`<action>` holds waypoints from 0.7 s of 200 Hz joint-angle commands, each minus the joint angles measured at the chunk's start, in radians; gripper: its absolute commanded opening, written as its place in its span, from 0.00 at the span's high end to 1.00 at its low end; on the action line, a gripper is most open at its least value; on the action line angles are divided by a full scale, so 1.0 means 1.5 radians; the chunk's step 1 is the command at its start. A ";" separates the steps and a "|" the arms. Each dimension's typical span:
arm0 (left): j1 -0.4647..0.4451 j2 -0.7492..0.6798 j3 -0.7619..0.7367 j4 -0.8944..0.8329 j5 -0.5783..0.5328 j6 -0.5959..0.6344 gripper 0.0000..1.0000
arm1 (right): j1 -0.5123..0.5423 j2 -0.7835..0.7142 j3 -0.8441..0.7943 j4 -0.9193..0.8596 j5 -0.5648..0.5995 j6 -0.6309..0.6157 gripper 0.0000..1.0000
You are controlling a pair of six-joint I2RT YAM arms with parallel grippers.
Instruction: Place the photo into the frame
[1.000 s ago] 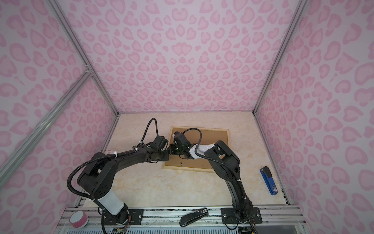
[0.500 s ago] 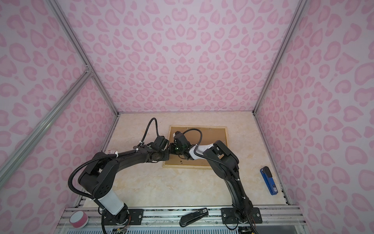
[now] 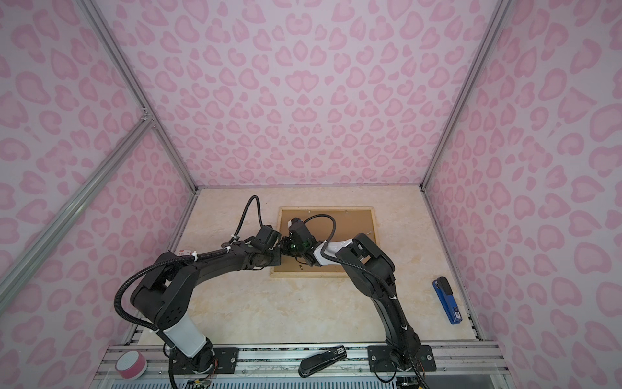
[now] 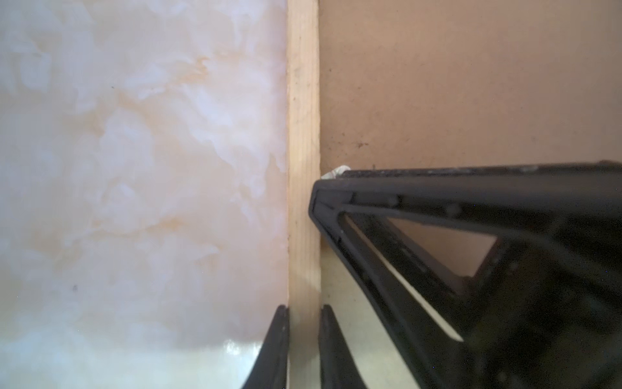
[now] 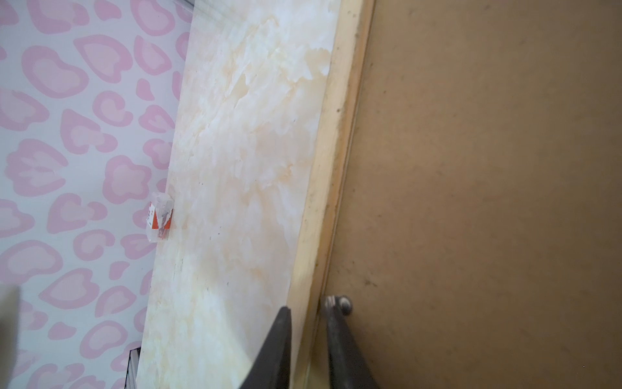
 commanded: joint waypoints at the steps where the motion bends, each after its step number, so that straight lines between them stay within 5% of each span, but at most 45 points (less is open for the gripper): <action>1: -0.011 0.011 -0.005 -0.025 0.097 0.016 0.89 | 0.010 0.022 0.000 -0.045 0.037 0.020 0.77; 74: -0.006 0.013 0.001 -0.035 0.078 0.027 0.94 | -0.014 -0.019 -0.020 -0.048 0.011 -0.007 0.75; 140: 0.015 -0.010 0.033 -0.047 0.074 0.037 0.65 | -0.075 -0.128 0.020 -0.237 0.038 -0.210 0.65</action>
